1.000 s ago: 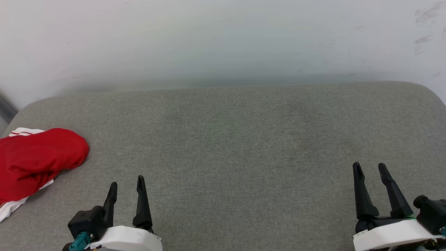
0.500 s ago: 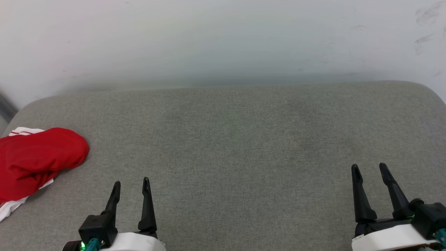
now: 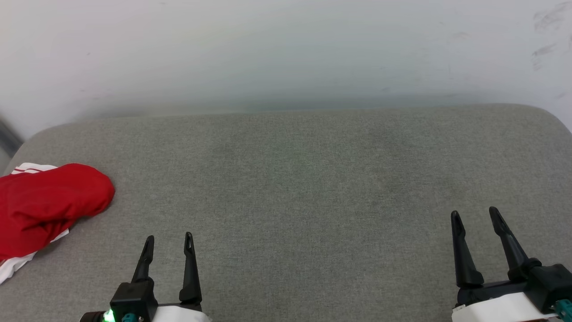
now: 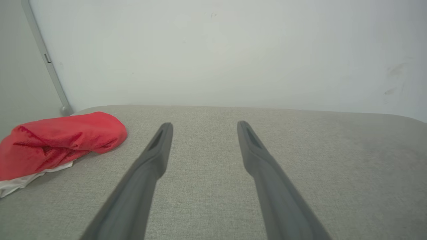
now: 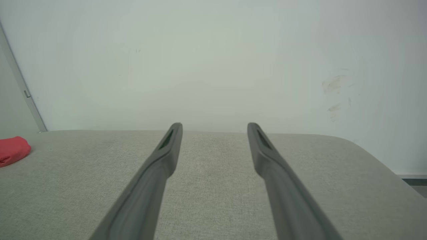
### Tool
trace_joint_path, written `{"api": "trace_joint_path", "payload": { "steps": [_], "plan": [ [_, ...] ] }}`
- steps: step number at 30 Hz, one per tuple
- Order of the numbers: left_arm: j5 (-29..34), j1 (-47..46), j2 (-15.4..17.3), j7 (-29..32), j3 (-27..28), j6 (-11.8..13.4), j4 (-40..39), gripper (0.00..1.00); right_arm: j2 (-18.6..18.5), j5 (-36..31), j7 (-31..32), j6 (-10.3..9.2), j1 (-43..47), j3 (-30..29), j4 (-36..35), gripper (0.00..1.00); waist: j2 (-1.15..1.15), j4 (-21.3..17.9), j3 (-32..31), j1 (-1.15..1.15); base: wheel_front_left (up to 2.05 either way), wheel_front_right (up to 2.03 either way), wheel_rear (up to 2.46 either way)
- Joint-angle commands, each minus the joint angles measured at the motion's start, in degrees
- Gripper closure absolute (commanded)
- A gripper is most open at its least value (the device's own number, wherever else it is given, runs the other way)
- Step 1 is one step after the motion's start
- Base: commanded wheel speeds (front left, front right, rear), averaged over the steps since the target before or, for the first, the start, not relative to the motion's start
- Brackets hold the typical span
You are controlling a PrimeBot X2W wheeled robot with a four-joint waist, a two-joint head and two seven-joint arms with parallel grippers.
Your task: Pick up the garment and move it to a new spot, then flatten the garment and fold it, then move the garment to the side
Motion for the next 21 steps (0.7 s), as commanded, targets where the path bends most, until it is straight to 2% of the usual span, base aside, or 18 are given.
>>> {"api": "trace_joint_path", "payload": {
  "steps": [1,15,21],
  "plan": [
    [1.11,0.48,-0.05,-0.56,0.13,-0.11,-0.28,0.0,-0.01,-0.97,-0.27,0.0,0.66,-0.09,-0.68,0.0,0.0,0.01,0.03,0.0,0.0,0.0,0.0],
    [6.99,1.22,-1.12,-1.95,1.38,-1.02,-0.35,0.0,0.0,-3.66,-1.76,-0.01,1.42,0.01,-1.98,0.0,0.0,-0.02,0.27,0.0,0.0,0.0,0.0],
    [6.59,1.19,-1.45,-1.84,2.17,-1.6,0.38,0.0,-0.01,-0.49,-1.69,-0.01,1.73,-0.68,-1.05,0.0,0.0,-0.12,0.27,0.0,0.0,0.0,0.0]
  ]
}}
